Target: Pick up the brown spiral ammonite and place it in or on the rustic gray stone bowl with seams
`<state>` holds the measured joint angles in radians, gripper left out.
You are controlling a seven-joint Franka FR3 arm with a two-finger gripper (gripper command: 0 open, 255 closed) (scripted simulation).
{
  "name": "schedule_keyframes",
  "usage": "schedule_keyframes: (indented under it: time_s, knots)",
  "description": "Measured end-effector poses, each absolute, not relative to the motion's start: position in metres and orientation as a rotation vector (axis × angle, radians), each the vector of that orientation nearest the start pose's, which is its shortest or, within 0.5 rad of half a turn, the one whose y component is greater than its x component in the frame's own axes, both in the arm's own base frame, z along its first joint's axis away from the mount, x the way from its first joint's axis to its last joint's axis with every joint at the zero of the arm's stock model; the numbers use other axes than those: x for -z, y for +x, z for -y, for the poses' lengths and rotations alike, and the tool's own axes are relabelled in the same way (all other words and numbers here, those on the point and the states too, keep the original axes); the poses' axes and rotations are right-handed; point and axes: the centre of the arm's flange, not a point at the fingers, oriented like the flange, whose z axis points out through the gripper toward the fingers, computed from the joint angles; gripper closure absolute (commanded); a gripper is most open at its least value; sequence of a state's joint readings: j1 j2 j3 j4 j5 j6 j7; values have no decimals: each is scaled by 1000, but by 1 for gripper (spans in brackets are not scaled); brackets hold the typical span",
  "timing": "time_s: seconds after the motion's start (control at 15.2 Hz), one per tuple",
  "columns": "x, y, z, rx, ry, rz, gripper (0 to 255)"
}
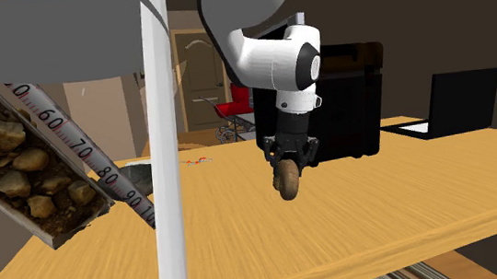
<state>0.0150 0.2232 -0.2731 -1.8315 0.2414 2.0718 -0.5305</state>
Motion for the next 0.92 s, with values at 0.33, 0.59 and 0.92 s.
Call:
schedule_keyframes:
  time_s: [0.33,0.59,0.92]
  knots:
    - [-441,604,137,127,-2997,250,255]
    - [-462,605,137,127,-2997,250,255]
    - [-488,604,136,127,-2997,250,255]
